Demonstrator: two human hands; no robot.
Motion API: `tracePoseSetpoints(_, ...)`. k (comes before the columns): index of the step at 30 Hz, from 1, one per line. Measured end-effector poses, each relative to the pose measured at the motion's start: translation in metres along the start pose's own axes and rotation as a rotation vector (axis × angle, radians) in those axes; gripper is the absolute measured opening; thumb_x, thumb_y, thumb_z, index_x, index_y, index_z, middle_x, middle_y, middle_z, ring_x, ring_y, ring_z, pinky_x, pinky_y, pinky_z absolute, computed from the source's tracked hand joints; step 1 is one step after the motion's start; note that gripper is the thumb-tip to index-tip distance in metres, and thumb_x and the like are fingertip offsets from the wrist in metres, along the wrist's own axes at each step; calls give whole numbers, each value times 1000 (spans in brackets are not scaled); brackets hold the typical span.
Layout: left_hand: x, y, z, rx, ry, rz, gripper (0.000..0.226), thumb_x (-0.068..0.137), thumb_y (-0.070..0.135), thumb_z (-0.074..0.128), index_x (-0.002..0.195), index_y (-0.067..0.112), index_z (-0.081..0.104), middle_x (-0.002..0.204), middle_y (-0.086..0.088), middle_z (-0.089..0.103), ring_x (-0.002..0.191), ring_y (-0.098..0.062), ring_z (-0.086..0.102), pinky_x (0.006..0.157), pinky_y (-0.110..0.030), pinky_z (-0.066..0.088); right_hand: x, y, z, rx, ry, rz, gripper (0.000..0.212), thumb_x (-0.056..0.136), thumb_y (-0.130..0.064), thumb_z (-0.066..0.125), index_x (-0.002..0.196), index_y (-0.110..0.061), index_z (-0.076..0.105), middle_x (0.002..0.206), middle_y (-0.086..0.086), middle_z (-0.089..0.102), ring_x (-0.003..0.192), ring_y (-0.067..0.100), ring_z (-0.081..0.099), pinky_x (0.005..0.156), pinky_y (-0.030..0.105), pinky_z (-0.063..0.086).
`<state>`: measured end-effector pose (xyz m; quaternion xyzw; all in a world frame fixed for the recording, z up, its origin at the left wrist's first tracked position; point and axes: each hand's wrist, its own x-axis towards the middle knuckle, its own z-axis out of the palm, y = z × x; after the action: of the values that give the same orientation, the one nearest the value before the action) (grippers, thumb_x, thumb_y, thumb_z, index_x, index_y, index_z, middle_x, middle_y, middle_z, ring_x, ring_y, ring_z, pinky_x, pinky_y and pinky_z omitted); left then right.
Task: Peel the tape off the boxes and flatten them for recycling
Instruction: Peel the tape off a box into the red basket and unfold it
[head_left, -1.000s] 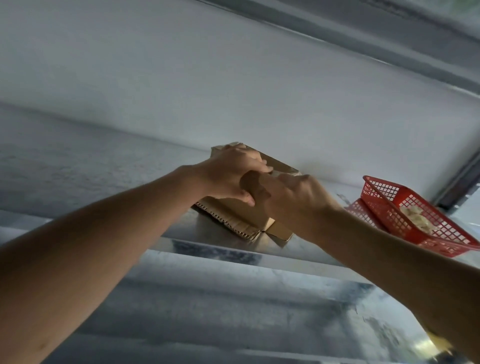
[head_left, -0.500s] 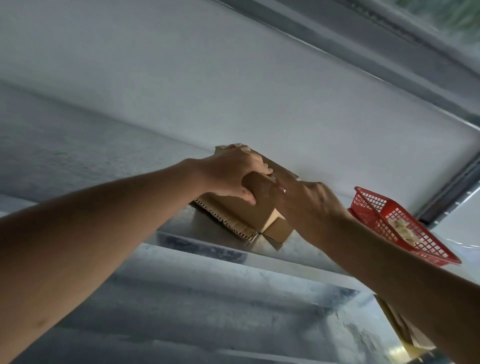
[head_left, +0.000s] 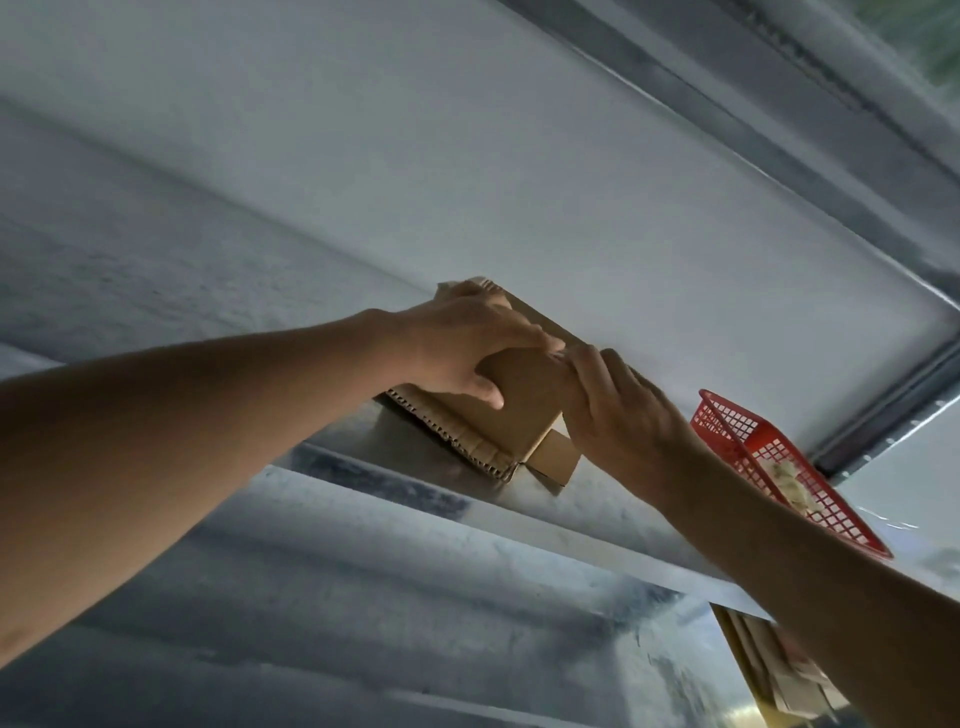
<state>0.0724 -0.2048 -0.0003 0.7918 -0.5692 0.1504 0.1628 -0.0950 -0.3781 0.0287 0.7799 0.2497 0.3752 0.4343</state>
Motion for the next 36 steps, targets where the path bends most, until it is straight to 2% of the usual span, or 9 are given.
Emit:
tracePoseSetpoints(3, -1, 1, 3, 79, 4, 17, 88, 89, 55, 72, 158, 51, 19, 158, 15, 41, 143, -17, 35, 119, -46, 19, -9, 0, 8, 19, -24, 59, 26, 111, -8, 45, 105, -1, 69, 89, 10, 64, 67, 16, 57, 60, 28, 58)
tracePoseSetpoints(7, -1, 4, 7, 105, 24, -5, 88, 90, 57, 69, 161, 47, 18, 160, 15, 39, 145, -19, 34, 122, -48, 18, -19, -1, 18, 12, -106, 88, 21, 110, -9, 46, 102, -3, 65, 91, 10, 59, 72, 17, 54, 61, 29, 56)
tracePoseSetpoints(11, -2, 6, 6, 73, 17, -37, 80, 94, 60, 62, 160, 48, 19, 160, 14, 40, 147, -20, 31, 124, -50, 14, -19, -1, 17, 292, -118, 237, 25, 111, -13, 45, 107, 0, 66, 101, 16, 59, 81, 24, 57, 61, 38, 58)
tracePoseSetpoints(17, -2, 11, 4, 58, 8, -62, 68, 100, 61, 48, 161, 46, 22, 161, 18, 38, 148, -16, 29, 125, -50, 12, -14, -3, 9, 485, -52, 277, 26, 101, -29, 63, 115, -9, 74, 113, 14, 65, 94, 27, 65, 57, 38, 60)
tracePoseSetpoints(19, -2, 12, 3, 62, 12, -69, 64, 101, 62, 42, 161, 45, 24, 161, 17, 38, 148, -17, 29, 125, -50, 12, -12, -7, 7, 492, -55, 328, 26, 96, -25, 72, 119, -13, 74, 113, 11, 66, 95, 27, 67, 56, 40, 61)
tracePoseSetpoints(23, -2, 13, 4, 68, 19, -62, 61, 103, 59, 40, 160, 44, 27, 161, 17, 39, 147, -18, 32, 124, -48, 15, -9, -17, 5, 455, 19, 440, 9, 90, -10, 79, 98, -15, 78, 104, 7, 69, 85, 26, 67, 48, 39, 57)
tracePoseSetpoints(27, -5, 12, 7, 74, 71, -54, 59, 102, 59, 40, 159, 45, 30, 160, 16, 39, 146, -15, 32, 125, -43, 7, -4, -27, 6, 389, 50, 550, 8, 93, -17, 75, 86, -17, 75, 98, 1, 68, 76, 20, 63, 42, 31, 48)
tracePoseSetpoints(31, -4, 10, 10, 55, 81, -62, 57, 102, 59, 43, 156, 48, 32, 159, 19, 40, 147, -11, 30, 122, -40, 3, -3, -33, 9, 505, 94, 742, 11, 96, -20, 67, 87, -17, 72, 97, -3, 68, 74, 19, 66, 46, 32, 49)
tracePoseSetpoints(36, -2, 7, 11, 41, 75, -66, 54, 102, 58, 44, 155, 47, 35, 159, 18, 40, 148, -12, 29, 121, -41, 3, -5, -36, 5, 849, 249, 1192, 12, 99, -12, 66, 92, -23, 66, 88, -14, 75, 77, 8, 73, 65, 44, 60)
